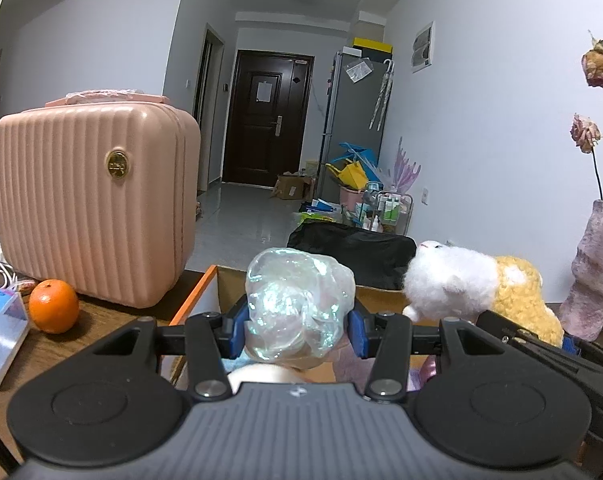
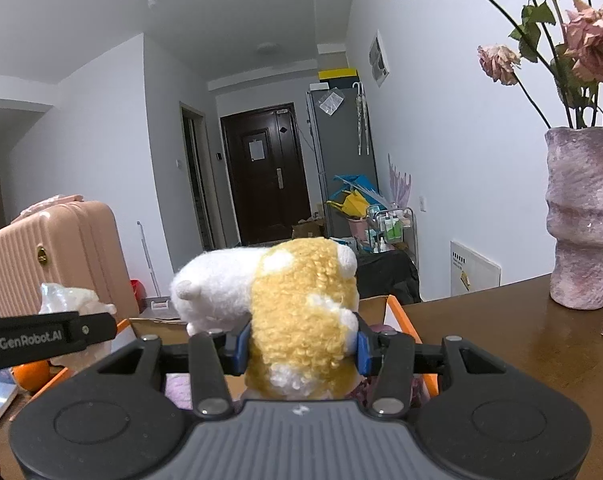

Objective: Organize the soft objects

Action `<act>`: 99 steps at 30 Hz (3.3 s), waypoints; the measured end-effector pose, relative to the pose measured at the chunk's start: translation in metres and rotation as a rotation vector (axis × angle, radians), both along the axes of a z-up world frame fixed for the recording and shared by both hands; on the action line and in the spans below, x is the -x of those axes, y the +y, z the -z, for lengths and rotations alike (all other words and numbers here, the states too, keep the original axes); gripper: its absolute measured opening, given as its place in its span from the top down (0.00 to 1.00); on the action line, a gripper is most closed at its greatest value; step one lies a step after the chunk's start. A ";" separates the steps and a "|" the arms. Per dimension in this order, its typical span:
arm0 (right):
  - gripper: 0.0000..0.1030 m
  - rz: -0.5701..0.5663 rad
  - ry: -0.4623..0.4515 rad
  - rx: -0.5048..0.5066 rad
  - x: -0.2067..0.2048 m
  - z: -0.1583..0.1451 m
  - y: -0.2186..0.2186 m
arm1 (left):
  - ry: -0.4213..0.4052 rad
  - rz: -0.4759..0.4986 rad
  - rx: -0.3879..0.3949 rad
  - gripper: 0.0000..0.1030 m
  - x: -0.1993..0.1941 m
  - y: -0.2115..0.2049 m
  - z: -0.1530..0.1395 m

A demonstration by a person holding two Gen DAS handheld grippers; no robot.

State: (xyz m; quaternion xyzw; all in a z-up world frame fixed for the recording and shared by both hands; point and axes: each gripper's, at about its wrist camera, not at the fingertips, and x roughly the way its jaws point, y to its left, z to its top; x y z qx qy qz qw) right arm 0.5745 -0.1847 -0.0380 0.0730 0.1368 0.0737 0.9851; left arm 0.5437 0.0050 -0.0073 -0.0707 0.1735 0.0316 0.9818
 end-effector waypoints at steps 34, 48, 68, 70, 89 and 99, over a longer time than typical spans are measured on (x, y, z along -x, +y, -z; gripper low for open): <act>0.22 0.022 0.049 0.036 -0.032 0.008 -0.005 | 0.042 -0.066 -0.054 0.10 -0.040 0.002 0.017; 0.00 0.066 0.011 0.034 -0.027 0.009 -0.009 | 0.036 -0.110 -0.069 0.00 -0.040 0.001 0.016; 0.00 0.076 -0.065 0.039 0.003 0.010 -0.010 | 0.014 -0.114 -0.093 0.00 -0.021 0.006 0.016; 0.00 0.074 -0.071 0.042 0.008 0.011 -0.010 | 0.012 -0.113 -0.099 0.00 -0.017 0.006 0.017; 0.00 0.070 -0.084 0.058 0.065 0.013 -0.018 | 0.007 -0.091 -0.111 0.00 0.037 0.010 0.020; 0.00 0.030 -0.078 0.077 0.112 0.012 -0.020 | 0.013 -0.075 -0.117 0.00 0.085 0.015 0.020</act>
